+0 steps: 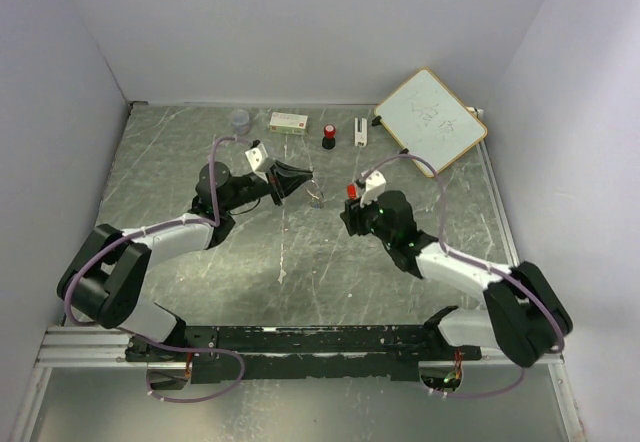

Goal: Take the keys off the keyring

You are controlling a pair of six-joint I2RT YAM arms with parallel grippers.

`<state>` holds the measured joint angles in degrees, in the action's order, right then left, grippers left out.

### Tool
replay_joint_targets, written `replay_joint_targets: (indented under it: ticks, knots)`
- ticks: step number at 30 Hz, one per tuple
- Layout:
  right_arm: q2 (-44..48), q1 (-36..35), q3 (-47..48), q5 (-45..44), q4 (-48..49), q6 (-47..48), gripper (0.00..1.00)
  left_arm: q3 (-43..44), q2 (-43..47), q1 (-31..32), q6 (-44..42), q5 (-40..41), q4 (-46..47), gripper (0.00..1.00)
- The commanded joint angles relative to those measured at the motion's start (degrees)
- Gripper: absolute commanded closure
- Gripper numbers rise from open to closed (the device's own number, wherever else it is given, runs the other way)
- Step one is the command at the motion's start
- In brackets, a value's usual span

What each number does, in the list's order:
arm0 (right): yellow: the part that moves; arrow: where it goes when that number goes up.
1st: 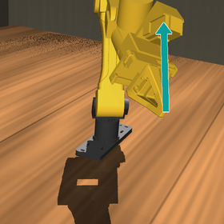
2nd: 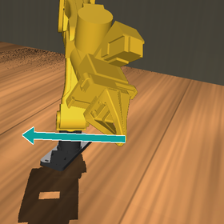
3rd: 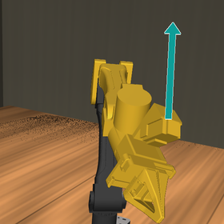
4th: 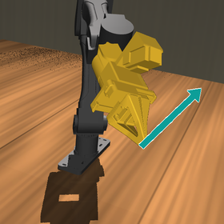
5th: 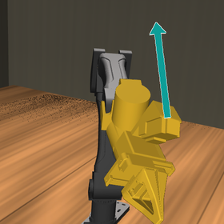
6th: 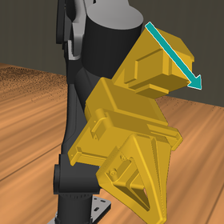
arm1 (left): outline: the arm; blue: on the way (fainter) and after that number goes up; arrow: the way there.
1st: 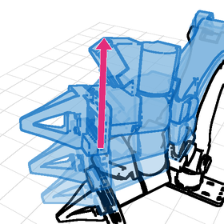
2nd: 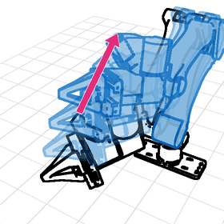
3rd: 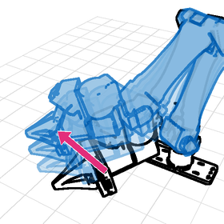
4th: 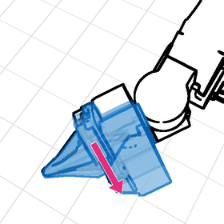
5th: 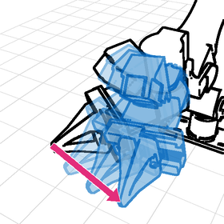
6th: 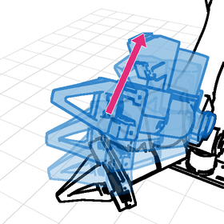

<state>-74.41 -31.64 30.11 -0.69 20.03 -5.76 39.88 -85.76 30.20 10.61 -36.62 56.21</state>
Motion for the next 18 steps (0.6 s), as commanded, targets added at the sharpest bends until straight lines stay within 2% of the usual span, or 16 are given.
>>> replay_joint_targets:
  ticks: [1, 6, 18]
  knots:
    - [7.1, -0.7, -6.0, 3.6, 11.0, -1.1, 0.52, -0.3, 3.0, 0.0, 2.5, -2.4, 3.9, 0.92]
    - [9.4, -0.8, -8.1, 7.7, 14.3, -1.8, 0.54, -0.3, 5.3, 0.8, 3.8, -3.8, 3.4, 0.92]
    - [6.1, -1.1, -8.1, 19.2, 22.2, -5.8, 0.62, 1.4, 11.7, 1.3, 5.5, -9.4, 1.5, 0.93]
